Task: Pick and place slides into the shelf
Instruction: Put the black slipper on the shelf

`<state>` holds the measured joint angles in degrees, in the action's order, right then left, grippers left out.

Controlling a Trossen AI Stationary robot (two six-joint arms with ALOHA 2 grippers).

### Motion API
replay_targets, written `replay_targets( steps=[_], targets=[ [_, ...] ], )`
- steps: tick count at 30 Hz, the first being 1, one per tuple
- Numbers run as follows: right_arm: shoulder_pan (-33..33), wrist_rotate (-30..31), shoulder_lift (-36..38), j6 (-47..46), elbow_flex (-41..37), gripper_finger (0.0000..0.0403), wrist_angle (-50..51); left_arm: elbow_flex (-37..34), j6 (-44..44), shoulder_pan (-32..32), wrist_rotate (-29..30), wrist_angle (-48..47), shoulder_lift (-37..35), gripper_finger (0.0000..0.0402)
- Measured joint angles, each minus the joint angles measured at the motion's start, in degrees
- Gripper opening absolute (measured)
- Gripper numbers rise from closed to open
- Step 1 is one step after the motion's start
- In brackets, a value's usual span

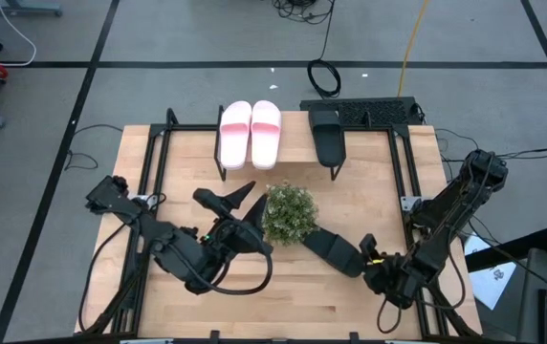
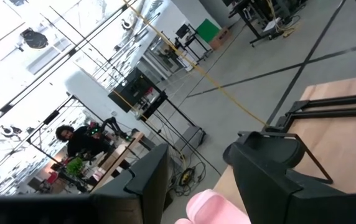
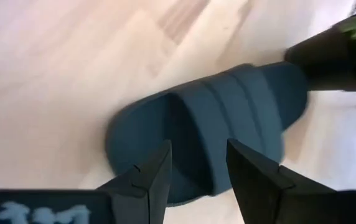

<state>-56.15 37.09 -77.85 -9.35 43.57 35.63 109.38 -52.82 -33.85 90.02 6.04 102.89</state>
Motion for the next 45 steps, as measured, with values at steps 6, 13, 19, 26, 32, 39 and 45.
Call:
replay_targets(
  steps=[6,13,19,26,32,39,45],
  targets=[
    [-0.2,3.6,0.0,-0.7,-0.2,0.0146,0.2,0.0,-0.1,1.4,0.0,-0.2,0.0,0.0182],
    [0.2,2.2,0.0,-0.7,-3.5,0.0146,-2.0,0.0,-0.5,1.7,0.0,-0.3,0.0,0.0182],
    [0.5,5.1,0.0,-0.3,-4.6,0.0146,-2.5,0.0,-0.6,1.7,0.0,-0.2,0.0,0.0182],
    [0.8,5.5,-0.1,1.7,-7.5,0.0146,-7.2,0.0,-0.9,2.1,0.0,-0.2,0.0,0.0182],
    [2.0,9.7,-0.1,3.0,-7.8,0.0146,-7.9,0.0,-0.9,2.8,0.0,-0.2,0.0,0.0182],
    [3.3,9.4,-0.1,4.9,-11.3,0.0146,-13.7,0.0,-0.9,3.1,0.0,-0.2,0.0,0.0182],
    [3.3,13.9,-0.1,6.5,-13.5,0.0146,-17.0,0.0,-0.9,3.1,0.0,-0.2,0.0,0.0182]
  ],
)
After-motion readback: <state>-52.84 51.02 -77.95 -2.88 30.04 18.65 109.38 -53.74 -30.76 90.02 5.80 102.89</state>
